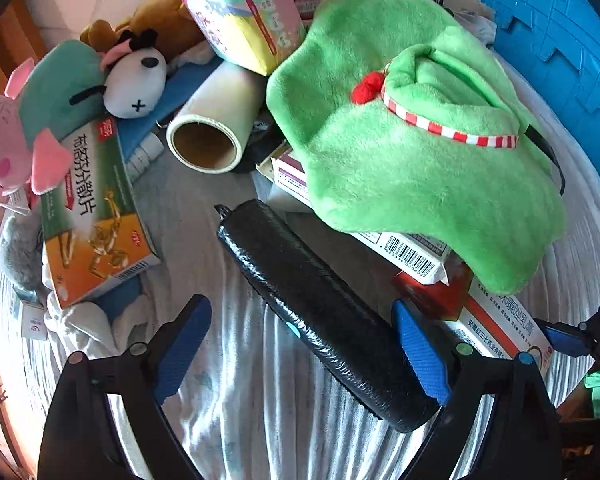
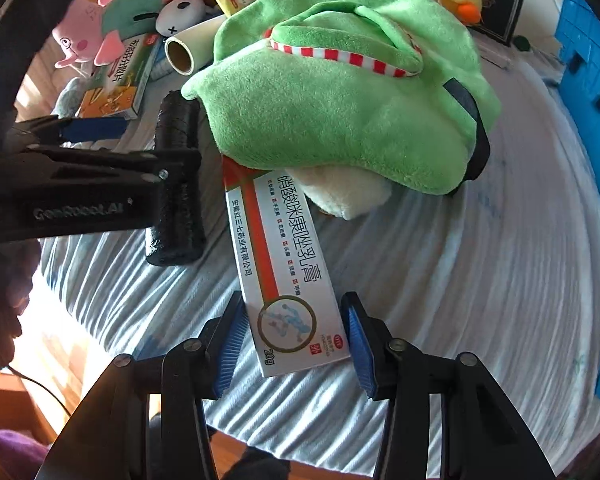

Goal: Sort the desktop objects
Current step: 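Grasp the black wrapped roll with the left gripper while the right gripper grasps the red-white ointment box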

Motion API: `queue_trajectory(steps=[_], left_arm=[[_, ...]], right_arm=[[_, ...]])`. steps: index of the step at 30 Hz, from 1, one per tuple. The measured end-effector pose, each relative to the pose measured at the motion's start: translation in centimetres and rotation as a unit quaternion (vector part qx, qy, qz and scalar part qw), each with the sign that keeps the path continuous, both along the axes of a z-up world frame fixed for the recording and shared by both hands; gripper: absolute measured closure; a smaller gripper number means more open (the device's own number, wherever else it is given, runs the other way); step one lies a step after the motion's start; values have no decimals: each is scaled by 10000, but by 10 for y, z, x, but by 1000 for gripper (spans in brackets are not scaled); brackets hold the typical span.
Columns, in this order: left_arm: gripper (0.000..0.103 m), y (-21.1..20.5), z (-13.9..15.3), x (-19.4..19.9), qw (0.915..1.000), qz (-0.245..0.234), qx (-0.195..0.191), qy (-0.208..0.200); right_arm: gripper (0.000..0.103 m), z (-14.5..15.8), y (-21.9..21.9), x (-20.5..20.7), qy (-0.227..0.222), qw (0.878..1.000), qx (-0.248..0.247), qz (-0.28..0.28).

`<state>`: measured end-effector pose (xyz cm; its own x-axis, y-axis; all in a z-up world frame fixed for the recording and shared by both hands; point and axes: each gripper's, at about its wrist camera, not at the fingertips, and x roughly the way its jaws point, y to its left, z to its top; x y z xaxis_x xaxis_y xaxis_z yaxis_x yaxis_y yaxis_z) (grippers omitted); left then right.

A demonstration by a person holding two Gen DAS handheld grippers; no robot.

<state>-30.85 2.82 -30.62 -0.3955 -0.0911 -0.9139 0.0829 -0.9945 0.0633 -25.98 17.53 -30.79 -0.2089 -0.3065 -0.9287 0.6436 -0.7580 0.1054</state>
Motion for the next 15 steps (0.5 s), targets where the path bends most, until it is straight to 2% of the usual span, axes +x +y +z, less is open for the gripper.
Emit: queue_trajectory(steps=[3, 5, 9, 10, 11, 13, 14, 15], left_arm=[[11, -10, -12, -2, 9993, 193, 242, -202], [22, -22, -12, 3, 9988, 236, 407, -166], [31, -35, -9, 12, 9992, -32, 394, -71], [36, -34, -9, 14, 9991, -151, 388, -32], [47, -32, -8, 15, 9988, -285, 403, -6], [53, -29, -6, 19, 9979, -528, 383, -6], [57, -30, -6, 21, 9972, -606, 435, -8], [59, -34, -5, 24, 9966, -639, 519, -11]], right_arm=[[55, 1, 1, 1, 8, 10000, 15, 65], [54, 1, 0, 2, 32, 10000, 39, 81], [51, 2, -7, 4, 192, 9996, 89, 167], [50, 2, -9, 4, 217, 9996, 80, 176], [49, 2, -13, 4, 256, 9994, 96, 198], [49, 2, -22, 6, 395, 9985, 223, 309], [51, 2, -26, 7, 410, 9982, 259, 350], [61, 4, -27, 7, 385, 9983, 249, 367]])
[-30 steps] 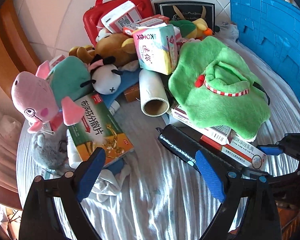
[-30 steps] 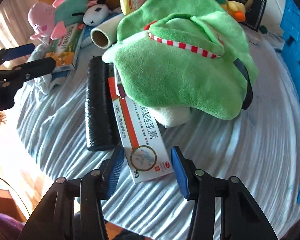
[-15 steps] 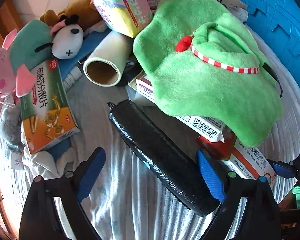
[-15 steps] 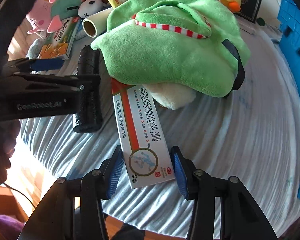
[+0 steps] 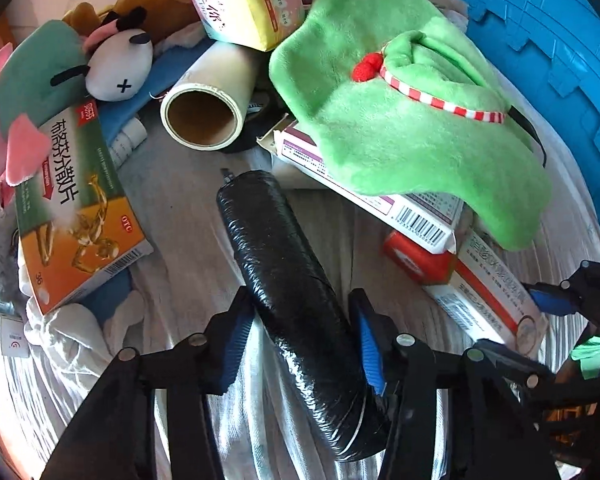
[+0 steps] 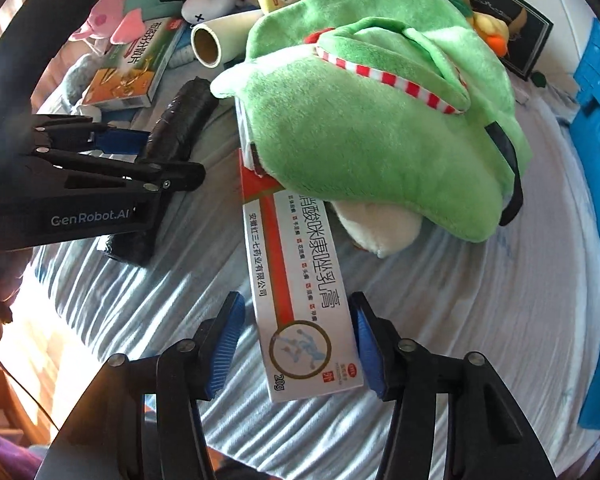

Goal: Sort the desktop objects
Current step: 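Grasp the black wrapped roll with the left gripper while the right gripper grasps the red-white ointment box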

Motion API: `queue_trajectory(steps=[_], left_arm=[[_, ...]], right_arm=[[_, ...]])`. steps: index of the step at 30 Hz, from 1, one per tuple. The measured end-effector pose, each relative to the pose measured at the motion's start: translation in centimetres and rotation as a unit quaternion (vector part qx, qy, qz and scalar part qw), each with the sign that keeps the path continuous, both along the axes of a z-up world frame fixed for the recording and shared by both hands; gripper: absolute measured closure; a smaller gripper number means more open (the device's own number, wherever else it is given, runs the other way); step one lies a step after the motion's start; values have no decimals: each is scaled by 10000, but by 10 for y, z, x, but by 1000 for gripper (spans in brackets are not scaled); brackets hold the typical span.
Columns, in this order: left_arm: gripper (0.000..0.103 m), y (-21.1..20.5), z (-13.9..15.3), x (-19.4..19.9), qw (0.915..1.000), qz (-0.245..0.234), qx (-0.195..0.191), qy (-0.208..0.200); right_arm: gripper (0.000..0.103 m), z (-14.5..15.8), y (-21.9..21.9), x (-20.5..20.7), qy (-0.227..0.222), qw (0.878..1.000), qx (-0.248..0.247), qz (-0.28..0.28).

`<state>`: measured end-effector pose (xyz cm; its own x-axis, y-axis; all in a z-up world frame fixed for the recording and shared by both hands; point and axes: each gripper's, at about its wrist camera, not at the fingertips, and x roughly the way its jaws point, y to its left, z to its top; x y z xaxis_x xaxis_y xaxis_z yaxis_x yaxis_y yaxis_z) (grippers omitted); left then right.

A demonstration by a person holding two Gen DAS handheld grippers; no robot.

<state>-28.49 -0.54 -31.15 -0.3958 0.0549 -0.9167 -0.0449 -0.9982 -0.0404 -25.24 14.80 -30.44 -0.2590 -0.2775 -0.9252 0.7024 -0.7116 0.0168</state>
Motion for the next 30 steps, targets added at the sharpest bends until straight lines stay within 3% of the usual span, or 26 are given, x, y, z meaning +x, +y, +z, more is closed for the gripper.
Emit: queue_trajectory(steps=[4, 8, 15, 19, 23, 30], left_arm=[[68, -15, 8, 10, 9999, -71, 136, 36], [69, -24, 26, 21, 9992, -283, 86, 265], [69, -31, 72, 28, 9938, -763, 110, 797], [69, -24, 105, 13, 9896, -961, 107, 1066], [69, -24, 122, 8, 9858, -1061, 70, 1299], [69, -17, 151, -2, 9765, -1330, 92, 1693]], right_arm=[[62, 6, 10, -4, -730, 9955, -538, -290], [62, 13, 19, 1, -940, 9913, -692, -604], [62, 55, 10, 8, -663, 9903, -960, -754], [62, 81, 16, 21, -425, 9872, -1257, -883], [62, 118, 20, 20, -2, 9828, -1533, -1030], [62, 155, 6, 13, 714, 9737, -1721, -1312]])
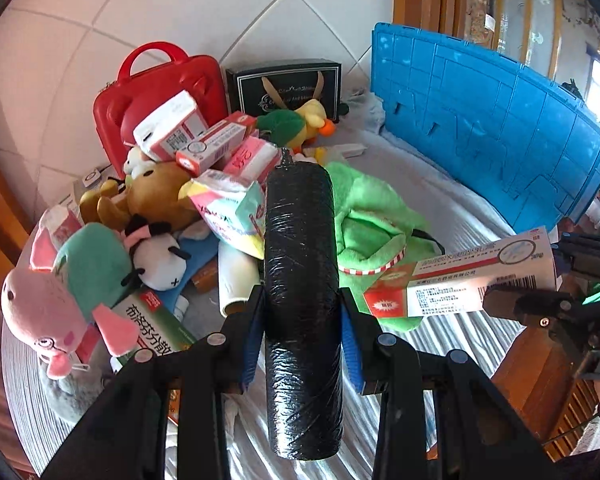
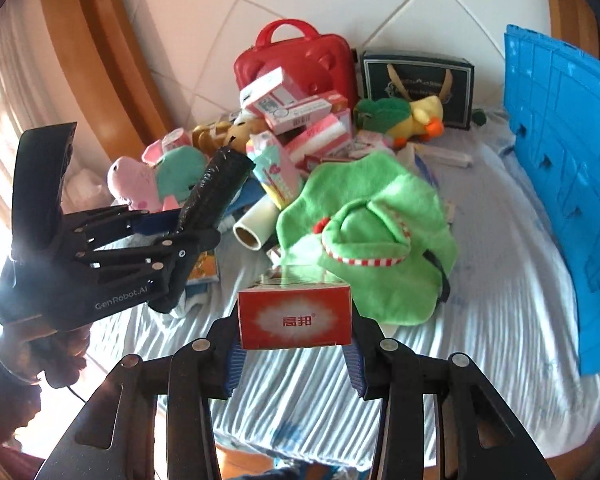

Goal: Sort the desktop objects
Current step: 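Grasp the black wrapped roll with the left gripper while the right gripper grasps the red-white ointment box, then carry the black roll and red-white box over the blue crate and open both grippers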

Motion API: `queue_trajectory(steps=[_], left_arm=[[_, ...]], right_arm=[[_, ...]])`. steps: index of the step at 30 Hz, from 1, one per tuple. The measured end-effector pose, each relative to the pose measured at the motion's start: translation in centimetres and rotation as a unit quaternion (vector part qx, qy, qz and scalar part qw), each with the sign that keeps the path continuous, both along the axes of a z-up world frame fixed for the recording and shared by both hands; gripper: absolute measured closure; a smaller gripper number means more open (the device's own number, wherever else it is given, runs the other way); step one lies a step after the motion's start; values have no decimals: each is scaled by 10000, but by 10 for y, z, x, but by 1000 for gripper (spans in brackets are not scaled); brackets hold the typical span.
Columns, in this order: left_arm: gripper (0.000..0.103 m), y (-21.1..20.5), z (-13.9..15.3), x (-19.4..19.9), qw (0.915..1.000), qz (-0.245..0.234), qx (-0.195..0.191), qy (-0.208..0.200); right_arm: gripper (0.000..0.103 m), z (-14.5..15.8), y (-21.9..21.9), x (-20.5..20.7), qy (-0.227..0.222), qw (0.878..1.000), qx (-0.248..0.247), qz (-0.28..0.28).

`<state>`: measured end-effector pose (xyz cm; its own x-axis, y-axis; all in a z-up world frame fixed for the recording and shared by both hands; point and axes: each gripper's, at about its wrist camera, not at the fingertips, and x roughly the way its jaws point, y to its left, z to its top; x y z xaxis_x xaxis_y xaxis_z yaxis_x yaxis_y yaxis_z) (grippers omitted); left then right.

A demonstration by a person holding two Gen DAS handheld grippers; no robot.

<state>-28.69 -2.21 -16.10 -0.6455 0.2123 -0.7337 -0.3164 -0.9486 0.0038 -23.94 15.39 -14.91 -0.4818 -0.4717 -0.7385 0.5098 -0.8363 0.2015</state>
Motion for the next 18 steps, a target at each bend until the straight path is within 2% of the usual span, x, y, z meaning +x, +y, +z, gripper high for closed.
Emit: queue_trajectory(steps=[5, 9, 13, 18], left_arm=[[69, 16, 31, -11, 9986, -363, 51, 368], [69, 48, 67, -27, 9934, -834, 108, 782], [69, 100, 108, -39, 9827, -1372, 234, 1225], [69, 187, 154, -47, 9631, -2038, 385, 1715]], right_arm=[[62, 31, 14, -8, 452, 9983, -129, -350], [62, 80, 42, -11, 1102, 9899, -237, -855], [62, 134, 87, -3, 1865, 9705, -325, -1493], [62, 191, 158, 7, 2693, 9340, -278, -2332]])
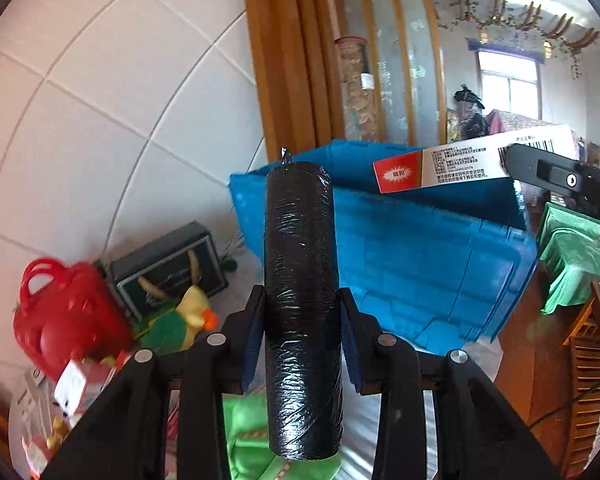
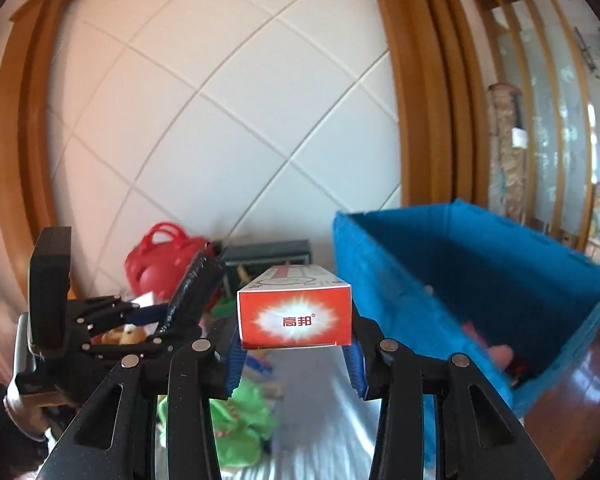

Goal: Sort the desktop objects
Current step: 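Carry the black roll and red-white box over the blue crate and open both grippers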

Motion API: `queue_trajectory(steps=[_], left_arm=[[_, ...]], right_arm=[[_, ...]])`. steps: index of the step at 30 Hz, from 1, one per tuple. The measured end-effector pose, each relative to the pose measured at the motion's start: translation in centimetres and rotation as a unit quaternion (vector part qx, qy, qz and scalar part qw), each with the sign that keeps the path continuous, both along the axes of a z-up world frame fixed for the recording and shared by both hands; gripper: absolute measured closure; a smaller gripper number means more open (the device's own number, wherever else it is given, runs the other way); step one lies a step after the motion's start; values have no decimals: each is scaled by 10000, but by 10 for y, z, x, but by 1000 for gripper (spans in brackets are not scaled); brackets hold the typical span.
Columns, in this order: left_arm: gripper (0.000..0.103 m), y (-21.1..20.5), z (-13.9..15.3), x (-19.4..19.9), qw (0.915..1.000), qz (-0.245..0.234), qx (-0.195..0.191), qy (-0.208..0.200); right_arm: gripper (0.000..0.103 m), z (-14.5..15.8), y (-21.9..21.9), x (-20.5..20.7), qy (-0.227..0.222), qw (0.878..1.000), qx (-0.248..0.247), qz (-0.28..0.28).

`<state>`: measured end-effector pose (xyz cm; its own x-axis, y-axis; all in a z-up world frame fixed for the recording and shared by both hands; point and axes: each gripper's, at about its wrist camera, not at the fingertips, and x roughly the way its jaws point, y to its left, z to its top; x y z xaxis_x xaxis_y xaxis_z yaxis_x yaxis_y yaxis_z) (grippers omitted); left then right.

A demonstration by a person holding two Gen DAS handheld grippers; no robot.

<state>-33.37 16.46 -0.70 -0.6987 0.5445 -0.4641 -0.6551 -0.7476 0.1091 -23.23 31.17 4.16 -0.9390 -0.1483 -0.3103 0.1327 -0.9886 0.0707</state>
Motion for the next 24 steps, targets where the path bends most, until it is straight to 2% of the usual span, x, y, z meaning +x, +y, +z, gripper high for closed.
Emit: queue_trajectory(steps=[2, 7, 12, 13, 14, 15, 16, 17, 19, 21, 24], left_arm=[[69, 34, 15, -4, 9996, -238, 111, 101], [69, 125, 40, -16, 9971, -696, 195, 223], [68, 201, 48, -45, 9977, -659, 102, 154], [67, 214, 51, -51, 9981, -585, 88, 183], [66, 221, 55, -54, 9983, -511, 118, 237], [62, 226, 60, -57, 9984, -447, 181, 288], [47, 230, 66, -59, 9984, -387, 272, 326], [27, 231, 71, -61, 9982, -297, 365, 369], [12, 228, 80, -60, 9965, -95, 593, 586], [6, 224, 85, -57, 9946, 22, 687, 773], [6, 224, 86, -56, 9941, 168, 662, 844]], right_arm=[[62, 14, 31, -2, 187, 9994, -26, -303], [62, 36, 98, -24, 338, 9963, -10, -793], [62, 40, 163, -60, 317, 9923, -127, -1193], [60, 41, 177, -69, 275, 9907, -151, -1324], [50, 41, 191, -78, 223, 9893, -191, -1427], [39, 41, 202, -84, 185, 9885, -258, -1481], [37, 42, 214, -88, 198, 9872, -324, -1549], [35, 43, 223, -88, 238, 9859, -365, -1614], [26, 44, 238, -83, 350, 9843, -441, -1675], [18, 42, 249, -75, 436, 9831, -501, -1706], [17, 41, 257, -67, 470, 9835, -620, -1634]])
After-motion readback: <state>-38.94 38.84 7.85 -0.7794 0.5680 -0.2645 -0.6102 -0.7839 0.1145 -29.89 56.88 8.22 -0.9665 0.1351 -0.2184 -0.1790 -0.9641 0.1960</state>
